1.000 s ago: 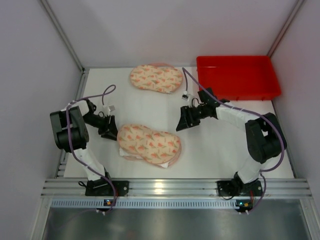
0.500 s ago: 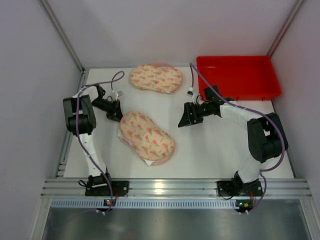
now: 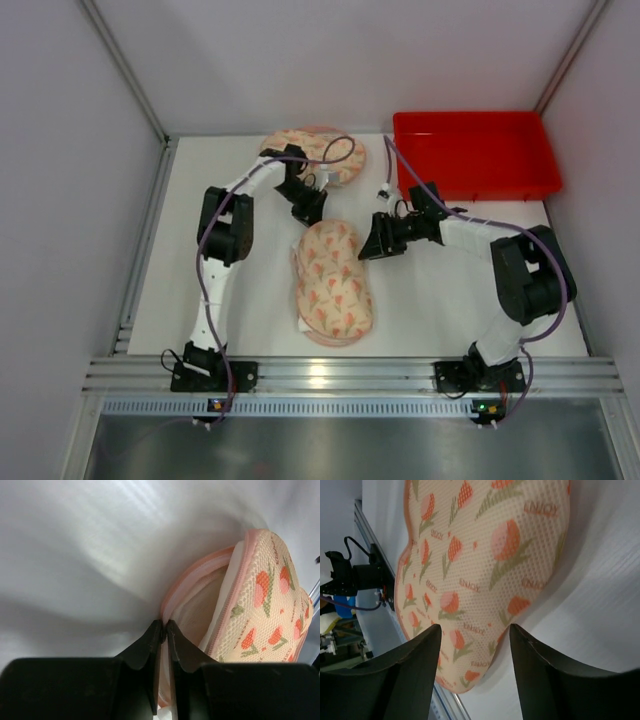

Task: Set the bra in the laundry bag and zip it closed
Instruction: Adjust the laundry bag at the center of the board.

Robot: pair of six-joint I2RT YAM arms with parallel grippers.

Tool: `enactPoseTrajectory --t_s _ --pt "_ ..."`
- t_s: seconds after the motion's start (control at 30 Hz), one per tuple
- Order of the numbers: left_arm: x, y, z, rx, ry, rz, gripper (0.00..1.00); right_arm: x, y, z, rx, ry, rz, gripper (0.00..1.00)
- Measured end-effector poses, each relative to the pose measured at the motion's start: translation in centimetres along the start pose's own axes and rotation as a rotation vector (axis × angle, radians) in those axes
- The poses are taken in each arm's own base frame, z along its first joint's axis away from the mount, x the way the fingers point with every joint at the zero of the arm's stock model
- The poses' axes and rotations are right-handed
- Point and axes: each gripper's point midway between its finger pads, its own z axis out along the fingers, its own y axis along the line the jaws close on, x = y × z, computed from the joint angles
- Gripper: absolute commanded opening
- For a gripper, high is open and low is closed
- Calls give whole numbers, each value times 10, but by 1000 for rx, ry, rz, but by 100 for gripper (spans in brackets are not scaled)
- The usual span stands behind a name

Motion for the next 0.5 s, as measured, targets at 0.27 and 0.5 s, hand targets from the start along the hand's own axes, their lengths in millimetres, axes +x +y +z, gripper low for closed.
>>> enactPoseTrajectory --t_s 0.27,0.5 --pt "-27 15 -29 -163 -115 -97 42 37 -13 3 17 7 67 40" --pt "2 38 -191 -400 -432 -234 45 26 -4 2 4 -44 29 45"
